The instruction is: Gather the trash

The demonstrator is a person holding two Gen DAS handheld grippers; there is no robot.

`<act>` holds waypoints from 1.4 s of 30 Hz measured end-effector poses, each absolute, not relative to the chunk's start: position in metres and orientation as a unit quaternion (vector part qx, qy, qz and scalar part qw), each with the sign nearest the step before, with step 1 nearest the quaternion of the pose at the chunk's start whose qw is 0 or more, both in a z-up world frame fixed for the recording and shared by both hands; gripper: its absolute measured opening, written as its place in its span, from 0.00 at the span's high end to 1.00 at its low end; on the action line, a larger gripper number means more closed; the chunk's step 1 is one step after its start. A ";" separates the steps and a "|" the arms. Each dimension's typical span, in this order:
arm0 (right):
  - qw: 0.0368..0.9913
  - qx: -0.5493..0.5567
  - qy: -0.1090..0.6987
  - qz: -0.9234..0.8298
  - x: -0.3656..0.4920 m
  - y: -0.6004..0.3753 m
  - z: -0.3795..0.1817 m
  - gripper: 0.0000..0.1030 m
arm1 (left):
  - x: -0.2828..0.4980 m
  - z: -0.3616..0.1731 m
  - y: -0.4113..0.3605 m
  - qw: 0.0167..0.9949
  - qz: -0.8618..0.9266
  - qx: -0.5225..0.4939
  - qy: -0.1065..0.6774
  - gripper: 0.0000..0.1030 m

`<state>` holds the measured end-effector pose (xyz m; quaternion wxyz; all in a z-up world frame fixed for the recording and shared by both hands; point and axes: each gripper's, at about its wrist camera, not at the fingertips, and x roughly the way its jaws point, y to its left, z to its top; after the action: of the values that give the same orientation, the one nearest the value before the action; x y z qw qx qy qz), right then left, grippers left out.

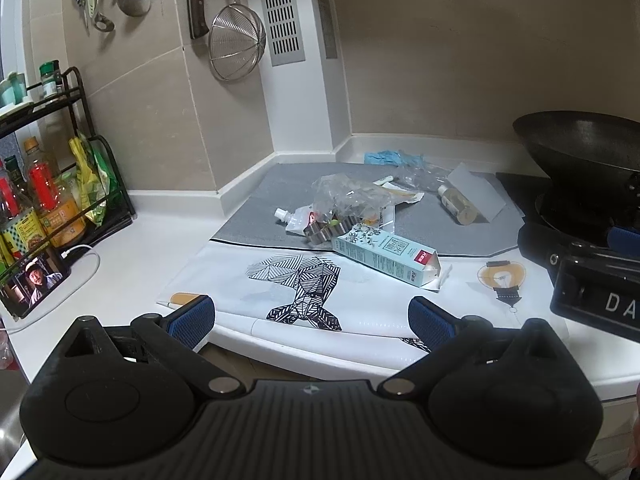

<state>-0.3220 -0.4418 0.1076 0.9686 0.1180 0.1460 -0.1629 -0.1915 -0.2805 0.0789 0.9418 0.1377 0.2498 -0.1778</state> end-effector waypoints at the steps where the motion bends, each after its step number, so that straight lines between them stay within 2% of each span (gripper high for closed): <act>1: 0.968 0.119 0.146 -0.163 -0.320 -0.443 0.108 0.00 | -0.191 0.079 -0.281 0.942 -0.178 0.138 0.250 0.00; 27: 0.968 0.120 0.147 -0.163 -0.314 -0.449 0.097 0.00 | -0.182 0.076 -0.283 0.942 -0.176 0.139 0.251 0.00; 35: 0.966 0.120 0.168 -0.157 -0.299 -0.453 0.093 0.00 | -0.166 0.069 -0.282 0.940 -0.168 0.137 0.263 0.00; 42: 0.965 0.096 0.209 -0.123 -0.258 -0.458 0.077 0.00 | -0.122 0.066 -0.265 0.940 -0.142 0.114 0.288 0.00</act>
<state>-0.2583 -0.4584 0.0774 0.9655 0.0960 0.2088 -0.1228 -0.1219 -0.2646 0.0662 0.9400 0.1143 0.2883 -0.1420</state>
